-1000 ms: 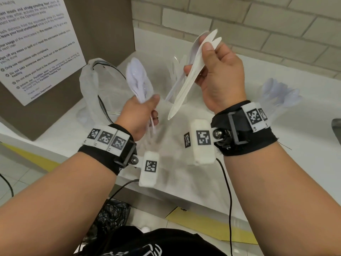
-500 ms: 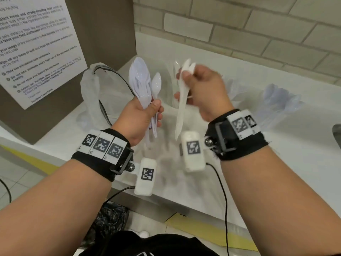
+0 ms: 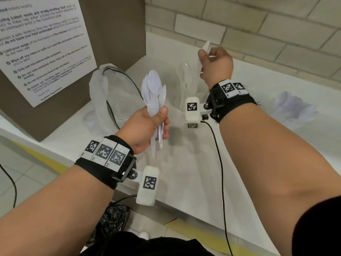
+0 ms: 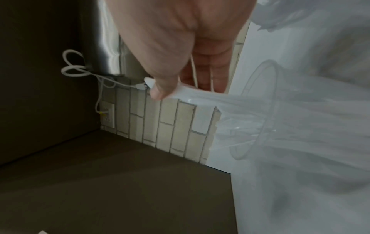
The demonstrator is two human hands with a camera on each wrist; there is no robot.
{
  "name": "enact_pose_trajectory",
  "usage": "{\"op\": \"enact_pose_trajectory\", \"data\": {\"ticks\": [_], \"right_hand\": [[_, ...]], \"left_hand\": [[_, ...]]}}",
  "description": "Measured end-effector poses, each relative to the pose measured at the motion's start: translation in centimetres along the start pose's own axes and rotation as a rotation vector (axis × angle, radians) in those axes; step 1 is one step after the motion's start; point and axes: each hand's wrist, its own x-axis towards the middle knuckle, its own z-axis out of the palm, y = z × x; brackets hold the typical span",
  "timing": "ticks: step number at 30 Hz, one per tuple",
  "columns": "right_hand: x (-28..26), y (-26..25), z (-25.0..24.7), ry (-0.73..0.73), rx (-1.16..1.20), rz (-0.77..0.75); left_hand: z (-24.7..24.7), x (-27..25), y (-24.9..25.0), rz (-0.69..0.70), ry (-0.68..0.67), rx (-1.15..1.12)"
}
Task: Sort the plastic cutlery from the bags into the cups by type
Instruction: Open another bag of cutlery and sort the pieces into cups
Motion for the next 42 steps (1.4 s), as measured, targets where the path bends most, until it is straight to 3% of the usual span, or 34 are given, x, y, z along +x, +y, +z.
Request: {"op": "enact_pose_trajectory", "data": {"ticks": [3,9,12,17,20,24,29,33,37,42], "right_hand": [[1.2,1.0,0.1,-0.102,-0.067,0.078],[1.0,0.7,-0.7,-0.128,-0.172,0.086],[-2.2,-1.3,-2.0,-0.119,-0.067,0.087],[-9.2,-3.3,-4.0,-0.394,-0.050,0.011],[-11.5,-3.3,-4.2,-0.513,-0.181,0.014],[-12.5,-2.7,-3.9,-0.482,-0.307,0.029],[-12.9,-2.5,-4.0,-0.441,-0.250,0.002],[-13.6,-2.7,-4.3,-0.555,-0.097,0.083],[-13.6,-3.3,-4.8,-0.550,0.149,0.192],[-12.7,-4.1,-5.6,-0.475,0.236,0.204]], "left_hand": [[-0.1,0.0,0.0,-0.005,-0.022,-0.019],[1.0,0.2,-0.2,-0.031,-0.058,-0.040],[1.7,0.4,-0.2,-0.027,-0.070,-0.037],[3.1,1.0,-0.5,0.024,0.001,0.067],[3.9,1.4,-0.6,0.055,0.047,0.192],[5.0,1.6,-0.7,0.119,0.061,0.335],[4.6,1.0,-0.8,0.106,-0.086,0.047],[4.2,0.2,-0.2,0.075,-0.268,-0.194],[4.0,0.3,-0.1,0.007,-0.252,-0.275],[3.6,0.6,-0.4,0.035,-0.233,-0.204]]}}
